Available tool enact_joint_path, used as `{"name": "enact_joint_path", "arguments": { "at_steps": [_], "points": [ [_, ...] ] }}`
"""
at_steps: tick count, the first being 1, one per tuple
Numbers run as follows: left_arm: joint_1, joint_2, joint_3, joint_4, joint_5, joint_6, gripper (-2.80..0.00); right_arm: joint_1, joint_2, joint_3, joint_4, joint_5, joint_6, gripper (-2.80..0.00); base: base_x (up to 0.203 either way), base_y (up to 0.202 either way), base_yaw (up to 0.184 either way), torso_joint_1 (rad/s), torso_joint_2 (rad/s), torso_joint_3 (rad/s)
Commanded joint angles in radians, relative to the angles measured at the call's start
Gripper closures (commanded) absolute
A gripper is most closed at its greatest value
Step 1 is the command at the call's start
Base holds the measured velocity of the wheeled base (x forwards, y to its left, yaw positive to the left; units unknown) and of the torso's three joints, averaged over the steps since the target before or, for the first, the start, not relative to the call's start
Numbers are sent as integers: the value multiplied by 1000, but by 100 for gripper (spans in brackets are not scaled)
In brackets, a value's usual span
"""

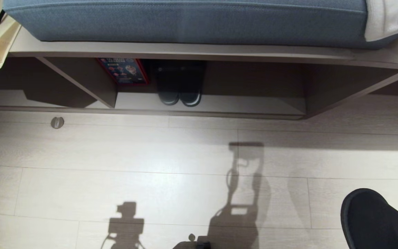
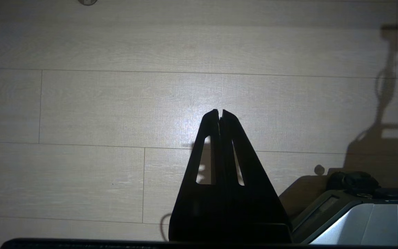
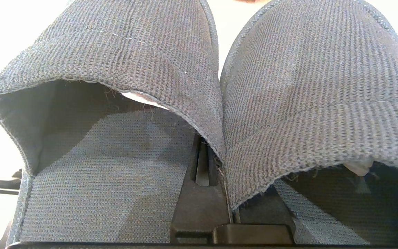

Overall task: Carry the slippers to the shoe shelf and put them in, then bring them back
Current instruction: Place the slippers on the floor

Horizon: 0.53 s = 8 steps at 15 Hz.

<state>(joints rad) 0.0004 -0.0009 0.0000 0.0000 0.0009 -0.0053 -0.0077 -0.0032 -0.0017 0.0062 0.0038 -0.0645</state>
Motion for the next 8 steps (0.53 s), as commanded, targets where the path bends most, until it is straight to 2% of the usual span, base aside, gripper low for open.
{"name": "enact_joint_path", "arguments": {
  "at_steps": [1, 8],
  "points": [
    [1, 1, 1, 0, 1, -1, 0, 0, 3, 1, 0, 1, -1, 0, 0, 0, 0, 2, 7, 203],
    [0, 1, 2, 0, 1, -1, 0, 0, 3, 0, 0, 1, 4, 0, 0, 0, 0, 2, 2, 204]
  ]
}}
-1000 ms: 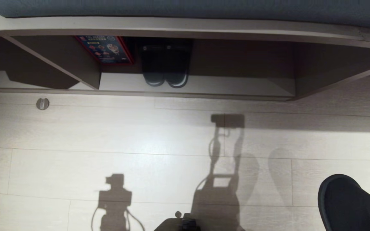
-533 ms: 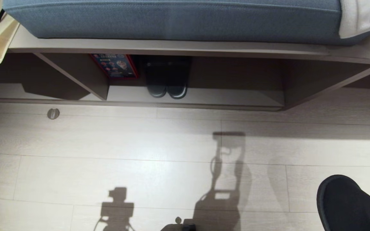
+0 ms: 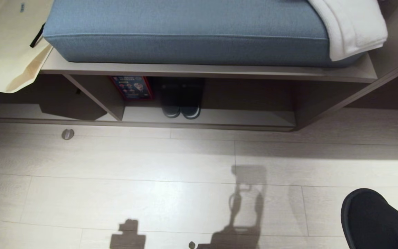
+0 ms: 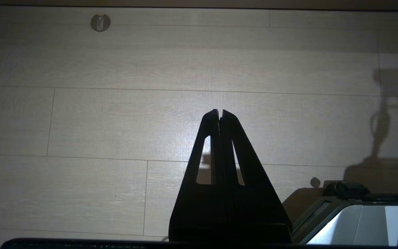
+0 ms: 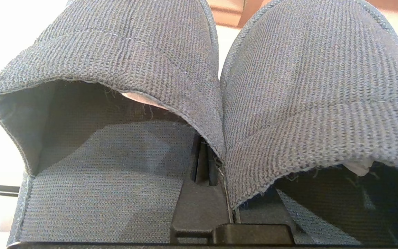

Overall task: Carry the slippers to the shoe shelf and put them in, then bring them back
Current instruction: Place the slippers on the floor

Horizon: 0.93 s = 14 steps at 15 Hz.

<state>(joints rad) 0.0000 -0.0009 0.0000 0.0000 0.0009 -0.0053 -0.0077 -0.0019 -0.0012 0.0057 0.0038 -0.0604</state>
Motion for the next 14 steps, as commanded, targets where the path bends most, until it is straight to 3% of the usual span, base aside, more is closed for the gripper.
{"name": "enact_joint_path", "arguments": {
  "at_steps": [1, 14],
  "points": [
    [0, 1, 2, -2, 1, -1, 0, 0, 2, 0, 0, 1, -2, 0, 0, 0, 0, 2, 2, 211],
    [1, 1, 2, -2, 1, -4, 0, 0, 2, 0, -1, 4, -16, 0, 0, 0, 0, 2, 2, 202]
  ]
}}
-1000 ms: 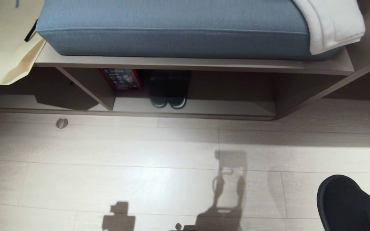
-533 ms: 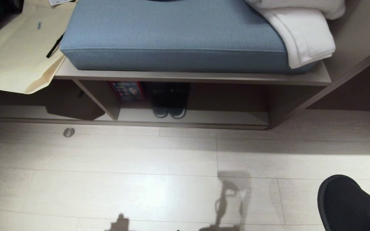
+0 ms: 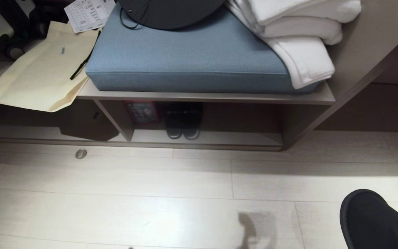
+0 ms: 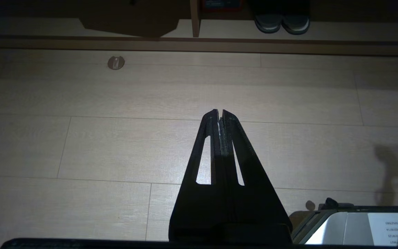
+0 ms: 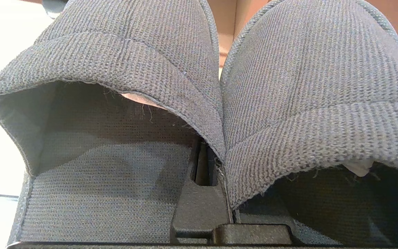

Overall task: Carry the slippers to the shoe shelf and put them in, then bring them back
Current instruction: Place the slippers on the floor

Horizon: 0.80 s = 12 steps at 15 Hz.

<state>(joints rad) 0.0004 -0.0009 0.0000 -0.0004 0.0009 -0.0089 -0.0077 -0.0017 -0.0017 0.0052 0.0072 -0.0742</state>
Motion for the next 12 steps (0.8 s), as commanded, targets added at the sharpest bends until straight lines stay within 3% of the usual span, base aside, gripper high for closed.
{"name": "enact_joint_path", "arguments": {
  "at_steps": [1, 12],
  "points": [
    [0, 1, 2, -1, 1, 0, 0, 0, 2, 0, -1, 2, -2, 0, 0, 0, 0, 2, -1, 193],
    [1, 1, 1, -1, 1, -2, 0, 0, 2, 0, -2, 8, -12, 0, 0, 0, 0, 1, 1, 202]
  ]
}}
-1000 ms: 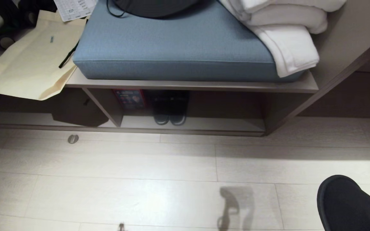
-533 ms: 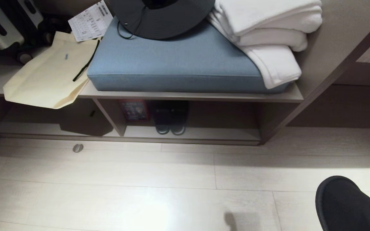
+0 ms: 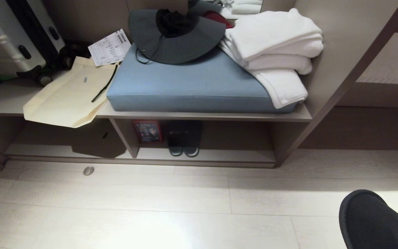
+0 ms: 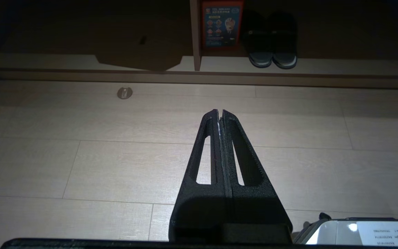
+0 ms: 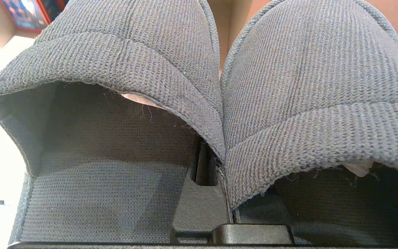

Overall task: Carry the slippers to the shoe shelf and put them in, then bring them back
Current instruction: Place the slippers on the floor

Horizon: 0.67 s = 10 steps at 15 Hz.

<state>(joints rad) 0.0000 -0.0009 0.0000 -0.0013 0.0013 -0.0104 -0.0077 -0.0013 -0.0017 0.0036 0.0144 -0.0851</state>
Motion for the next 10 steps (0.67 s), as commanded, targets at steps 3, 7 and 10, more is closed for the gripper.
{"name": "enact_joint_path", "arguments": {
  "at_steps": [3, 7, 10],
  "points": [
    [0, 1, 2, 0, 0, 0, 0, 0, 1, 0, -1, 1, -1, 0, 0, 0, 0, 0, 2, 200],
    [2, 1, 2, 0, 0, -2, 0, 0, 1, 0, -1, 1, -2, 0, 0, 0, 0, 2, 2, 201],
    [1, 1, 1, 0, 0, -2, 0, 0, 1, 0, -1, 1, -2, 0, 0, 0, 0, 1, 1, 203]
  ]
}}
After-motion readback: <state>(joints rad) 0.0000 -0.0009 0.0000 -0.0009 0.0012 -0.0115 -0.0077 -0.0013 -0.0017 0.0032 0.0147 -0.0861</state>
